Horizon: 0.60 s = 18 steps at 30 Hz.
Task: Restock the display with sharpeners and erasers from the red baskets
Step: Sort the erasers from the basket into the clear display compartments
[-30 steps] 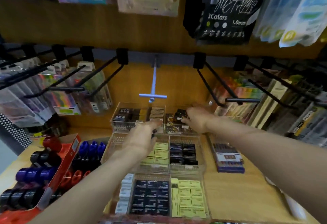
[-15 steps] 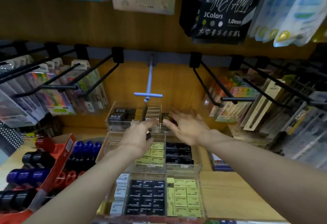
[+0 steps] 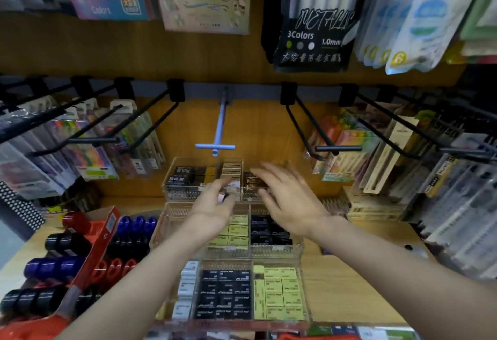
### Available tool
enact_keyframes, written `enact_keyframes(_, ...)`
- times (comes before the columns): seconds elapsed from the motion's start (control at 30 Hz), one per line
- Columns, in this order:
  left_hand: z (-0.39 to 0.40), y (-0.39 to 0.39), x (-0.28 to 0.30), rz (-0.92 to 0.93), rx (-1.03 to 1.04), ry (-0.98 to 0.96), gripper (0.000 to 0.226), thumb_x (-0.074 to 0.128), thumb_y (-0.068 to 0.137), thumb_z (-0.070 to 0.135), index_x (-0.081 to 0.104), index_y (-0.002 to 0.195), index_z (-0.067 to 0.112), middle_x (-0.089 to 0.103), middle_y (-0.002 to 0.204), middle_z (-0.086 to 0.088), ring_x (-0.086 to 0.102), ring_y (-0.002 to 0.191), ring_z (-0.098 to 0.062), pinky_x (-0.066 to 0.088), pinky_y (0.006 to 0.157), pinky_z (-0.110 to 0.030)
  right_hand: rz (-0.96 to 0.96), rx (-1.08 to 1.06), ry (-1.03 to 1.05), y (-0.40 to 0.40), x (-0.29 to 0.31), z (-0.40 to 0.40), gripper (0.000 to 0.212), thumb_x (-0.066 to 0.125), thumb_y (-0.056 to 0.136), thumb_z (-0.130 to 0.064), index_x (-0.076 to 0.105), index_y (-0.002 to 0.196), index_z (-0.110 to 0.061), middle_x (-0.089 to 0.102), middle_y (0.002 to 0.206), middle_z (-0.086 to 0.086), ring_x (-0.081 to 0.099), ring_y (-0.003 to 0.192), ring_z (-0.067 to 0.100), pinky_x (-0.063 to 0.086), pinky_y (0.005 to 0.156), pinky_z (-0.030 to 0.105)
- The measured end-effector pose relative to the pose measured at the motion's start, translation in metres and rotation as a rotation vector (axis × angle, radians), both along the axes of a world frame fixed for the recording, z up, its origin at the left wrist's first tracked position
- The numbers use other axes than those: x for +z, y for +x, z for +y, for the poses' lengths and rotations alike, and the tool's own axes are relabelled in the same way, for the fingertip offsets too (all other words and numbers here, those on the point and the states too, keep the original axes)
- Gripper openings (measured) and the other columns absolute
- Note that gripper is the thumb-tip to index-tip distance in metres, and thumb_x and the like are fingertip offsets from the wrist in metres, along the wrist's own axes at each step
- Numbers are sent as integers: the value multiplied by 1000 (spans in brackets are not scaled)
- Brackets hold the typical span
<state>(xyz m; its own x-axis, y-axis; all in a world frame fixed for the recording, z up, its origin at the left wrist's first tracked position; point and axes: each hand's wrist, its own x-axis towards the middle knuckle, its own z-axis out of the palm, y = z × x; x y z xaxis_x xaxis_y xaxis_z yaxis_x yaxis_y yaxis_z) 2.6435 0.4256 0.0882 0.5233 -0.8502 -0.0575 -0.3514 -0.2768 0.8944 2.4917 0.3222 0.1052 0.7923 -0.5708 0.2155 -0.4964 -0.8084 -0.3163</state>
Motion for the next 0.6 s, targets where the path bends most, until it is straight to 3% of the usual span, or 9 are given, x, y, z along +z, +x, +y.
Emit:
enact_keyframes(0.03,6,-8,6,208,40,-47,40,48,102,11,47,140,21,58,122,-8,61,79,-13,53,62,-23,-101,15,70,-8,2,13,39,44,102,-28,45,141,-28,44,146,-6,41,134,12,31,115,39)
enact_keyframes(0.1,21,-22,19,544,98,-120,36,45,101,2,54,131,19,61,116,-12,63,78,-16,54,63,-24,-279,-73,371,-23,10,43,28,56,97,-20,60,124,-25,62,119,-8,62,106,6,52,96,32)
enact_keyframes(0.17,40,-37,35,838,139,-186,35,46,98,-4,58,123,17,67,111,-19,70,88,-23,59,69,-30,-451,-185,798,-34,20,73,17,64,93,-18,66,110,-19,72,95,-2,72,85,12,60,78,32)
enact_keyframes(0.23,58,-50,48,980,170,-234,34,48,96,-6,60,121,15,73,103,-19,72,95,-26,60,76,-37,-581,-221,1068,-41,31,99,15,70,89,-19,68,102,-13,75,86,6,74,79,18,61,71,31)
enact_keyframes(0.3,75,-62,58,1044,181,-286,33,50,96,-7,60,121,12,73,104,-20,71,99,-28,59,78,-39,-658,-227,1089,-44,39,122,20,78,82,-19,69,98,-10,74,87,11,74,79,26,62,72,37)
enact_keyframes(0.4,96,-75,70,1097,165,-344,29,50,96,-7,61,118,8,73,101,-21,73,92,-27,60,70,-37,-653,-276,904,-43,49,144,24,84,75,-16,69,93,-11,71,90,12,72,82,32,60,77,48)
enact_keyframes(0.53,108,-78,71,1076,157,-389,27,55,93,-6,60,116,8,75,98,-16,73,97,-26,57,87,-43,-596,-273,820,-42,51,154,19,83,76,-20,69,89,-20,72,83,1,72,77,22,60,77,42)
enact_keyframes(0.6,107,-75,67,1030,196,-367,26,56,94,-4,61,115,9,76,101,-10,72,98,-23,57,84,-39,-538,-270,786,-42,49,147,15,80,80,-19,69,89,-23,72,83,-2,71,75,15,60,76,38)
